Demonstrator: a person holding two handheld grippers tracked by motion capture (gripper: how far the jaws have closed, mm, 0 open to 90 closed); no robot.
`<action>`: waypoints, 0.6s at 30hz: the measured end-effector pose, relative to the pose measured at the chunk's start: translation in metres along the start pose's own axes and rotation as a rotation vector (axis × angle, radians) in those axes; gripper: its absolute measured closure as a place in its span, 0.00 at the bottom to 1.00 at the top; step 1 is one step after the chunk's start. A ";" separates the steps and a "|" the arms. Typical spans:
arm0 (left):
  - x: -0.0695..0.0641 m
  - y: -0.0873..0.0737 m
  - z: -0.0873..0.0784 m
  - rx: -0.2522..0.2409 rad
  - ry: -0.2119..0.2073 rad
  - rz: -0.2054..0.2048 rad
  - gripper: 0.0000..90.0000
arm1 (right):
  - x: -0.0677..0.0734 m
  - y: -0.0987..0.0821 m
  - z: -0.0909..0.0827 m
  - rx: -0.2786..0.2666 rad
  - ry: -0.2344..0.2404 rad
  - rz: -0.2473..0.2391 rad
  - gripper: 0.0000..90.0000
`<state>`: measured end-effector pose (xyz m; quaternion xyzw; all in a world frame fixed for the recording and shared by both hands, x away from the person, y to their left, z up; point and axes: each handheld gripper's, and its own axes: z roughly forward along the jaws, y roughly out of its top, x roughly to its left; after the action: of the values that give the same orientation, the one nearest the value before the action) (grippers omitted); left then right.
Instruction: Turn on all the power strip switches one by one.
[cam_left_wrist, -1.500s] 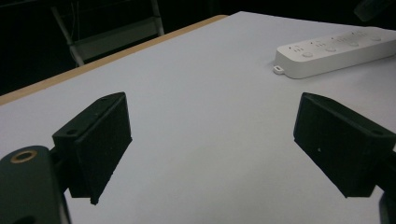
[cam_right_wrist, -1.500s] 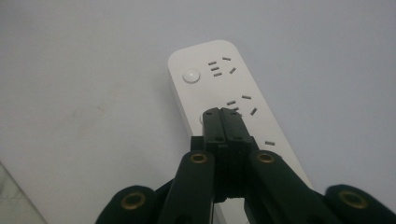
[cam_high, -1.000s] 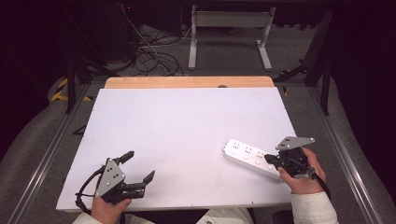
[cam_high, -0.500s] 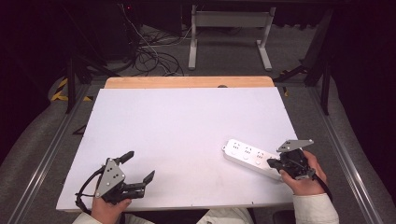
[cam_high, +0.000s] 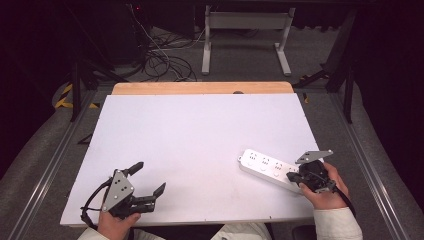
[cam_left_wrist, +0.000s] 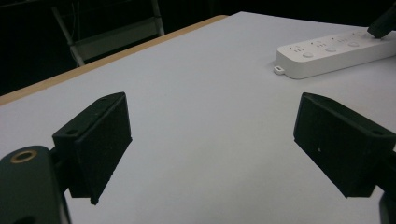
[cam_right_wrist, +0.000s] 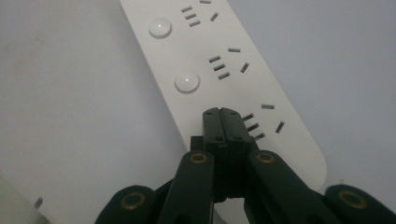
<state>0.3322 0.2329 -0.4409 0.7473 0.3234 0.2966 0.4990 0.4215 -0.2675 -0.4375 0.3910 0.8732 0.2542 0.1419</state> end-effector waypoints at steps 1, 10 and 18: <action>0.000 0.000 0.000 0.000 0.002 0.008 0.13 | 0.000 0.000 0.000 0.002 -0.005 -0.001 1.00; 0.000 0.000 0.000 0.003 -0.001 0.007 0.13 | 0.003 0.002 0.002 0.019 -0.018 -0.006 1.00; 0.000 0.000 0.000 0.004 0.000 0.007 0.13 | 0.004 0.002 0.004 0.024 -0.023 -0.001 1.00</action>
<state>0.3320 0.2330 -0.4410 0.7493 0.3215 0.2976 0.4965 0.4218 -0.2623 -0.4402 0.3951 0.8747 0.2390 0.1473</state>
